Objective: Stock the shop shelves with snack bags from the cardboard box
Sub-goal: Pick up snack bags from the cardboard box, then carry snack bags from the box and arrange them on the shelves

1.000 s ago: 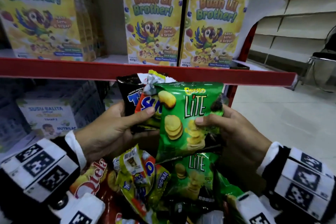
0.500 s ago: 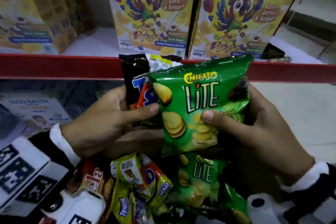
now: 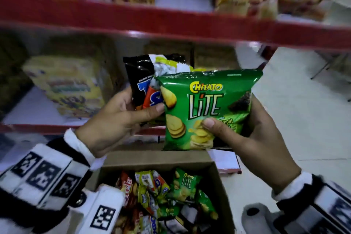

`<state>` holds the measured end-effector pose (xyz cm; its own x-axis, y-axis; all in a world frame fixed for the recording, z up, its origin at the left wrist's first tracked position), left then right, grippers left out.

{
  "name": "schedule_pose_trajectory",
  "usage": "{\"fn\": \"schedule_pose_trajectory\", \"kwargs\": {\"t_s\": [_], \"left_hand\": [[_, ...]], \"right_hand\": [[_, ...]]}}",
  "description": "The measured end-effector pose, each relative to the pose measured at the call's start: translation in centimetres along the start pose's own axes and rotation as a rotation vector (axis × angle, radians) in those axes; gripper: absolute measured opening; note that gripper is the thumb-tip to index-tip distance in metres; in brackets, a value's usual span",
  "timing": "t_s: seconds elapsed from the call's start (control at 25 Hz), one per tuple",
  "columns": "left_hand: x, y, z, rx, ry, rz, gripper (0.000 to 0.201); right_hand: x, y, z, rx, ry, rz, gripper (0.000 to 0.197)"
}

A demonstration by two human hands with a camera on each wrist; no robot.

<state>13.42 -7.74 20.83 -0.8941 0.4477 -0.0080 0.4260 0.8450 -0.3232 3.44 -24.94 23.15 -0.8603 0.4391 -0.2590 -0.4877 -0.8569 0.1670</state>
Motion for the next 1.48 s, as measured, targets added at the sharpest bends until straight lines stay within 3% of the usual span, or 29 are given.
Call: {"fn": "schedule_pose_trajectory", "kwargs": {"t_s": [0.28,0.4,0.52,0.64,0.84,0.96,1.0,1.2,1.32,1.48], "left_hand": [[0.7,-5.9,-23.8,-0.049,-0.140,0.083,0.029],[0.6,-7.3,-32.6,-0.076,-0.215,0.078,0.026],[0.7,-8.0,-39.6,-0.077,-0.265,0.067,0.018],[0.8,-8.1,-44.4,-0.036,-0.264,0.071,0.023],[0.7,-8.0,-48.9,-0.130,-0.226,0.051,0.052],[0.2,-8.8,-50.5,-0.256,-0.253,0.065,0.085],[-0.4,-9.0,-51.0,-0.289,-0.258,0.058,0.084],[-4.5,-10.8,-53.1,-0.344,-0.266,-0.025,0.029],[-7.9,-12.4,-53.9,-0.304,-0.255,-0.066,0.025],[-14.1,-16.2,-54.0,-0.272,-0.254,-0.128,0.022]], "right_hand": [[-6.1,2.2,23.6,-0.005,0.136,0.074,0.072],[-8.2,2.4,32.3,-0.004,0.251,0.067,0.064],[-9.4,2.1,38.9,-0.034,0.346,0.040,0.063],[-10.4,2.0,43.1,-0.047,0.363,0.009,0.064],[-11.0,2.9,48.5,0.002,0.347,-0.008,0.054],[-10.9,4.5,49.5,0.060,0.280,0.016,0.052],[-11.1,5.6,49.9,0.096,0.267,0.004,0.051],[-15.7,12.8,52.5,0.284,0.275,-0.101,0.043],[-21.3,17.4,52.7,0.286,0.265,-0.190,0.033],[-30.5,24.2,51.0,0.394,0.206,-0.295,0.040]]}}
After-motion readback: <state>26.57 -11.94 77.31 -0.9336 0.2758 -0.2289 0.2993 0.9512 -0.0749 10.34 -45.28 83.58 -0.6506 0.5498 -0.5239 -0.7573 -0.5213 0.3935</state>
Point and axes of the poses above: each hand's wrist, its own x-axis away from the middle knuckle, its own y-axis out of the back of the hand, z = x × y, the point moved 9 cm from there along -x, towards the middle knuckle, and after that the axes turned 10 degrees about -z, right-handed, at the moved point
